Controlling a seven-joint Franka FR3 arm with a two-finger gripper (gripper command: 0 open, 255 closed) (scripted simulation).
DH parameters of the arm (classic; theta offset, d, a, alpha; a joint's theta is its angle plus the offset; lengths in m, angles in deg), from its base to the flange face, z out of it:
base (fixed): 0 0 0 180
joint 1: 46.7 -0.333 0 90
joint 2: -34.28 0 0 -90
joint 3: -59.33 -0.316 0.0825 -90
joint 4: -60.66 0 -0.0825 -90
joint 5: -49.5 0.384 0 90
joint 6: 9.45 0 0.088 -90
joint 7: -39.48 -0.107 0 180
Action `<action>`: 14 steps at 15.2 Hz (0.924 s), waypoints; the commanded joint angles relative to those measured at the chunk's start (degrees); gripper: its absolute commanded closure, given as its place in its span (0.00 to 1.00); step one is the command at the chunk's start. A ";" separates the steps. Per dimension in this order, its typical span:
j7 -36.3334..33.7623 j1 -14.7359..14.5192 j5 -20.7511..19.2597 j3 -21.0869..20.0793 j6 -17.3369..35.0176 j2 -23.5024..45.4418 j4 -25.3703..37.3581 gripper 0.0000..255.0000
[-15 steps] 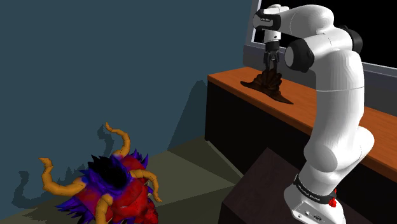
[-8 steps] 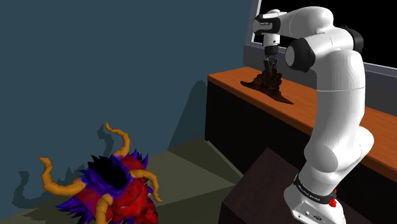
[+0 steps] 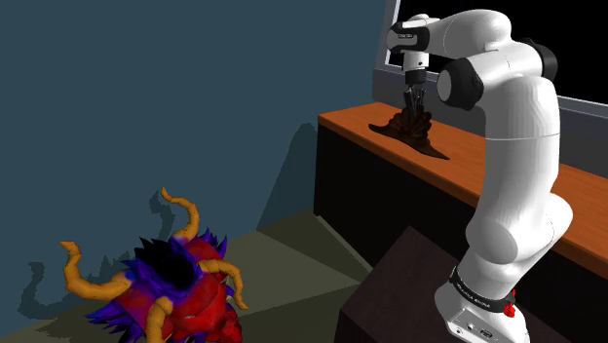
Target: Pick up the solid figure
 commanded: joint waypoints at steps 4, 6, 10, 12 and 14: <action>0.41 0.77 0.34 0.04 -3.67 0.95 4.39 1.00; 0.65 1.31 0.61 0.05 -5.61 1.64 7.01 1.00; 1.20 2.70 1.36 0.03 -9.84 3.48 13.08 1.00; 1.50 3.63 1.88 -0.02 -12.21 4.72 16.70 1.00; 1.80 4.80 2.54 -0.12 -14.85 6.27 20.92 1.00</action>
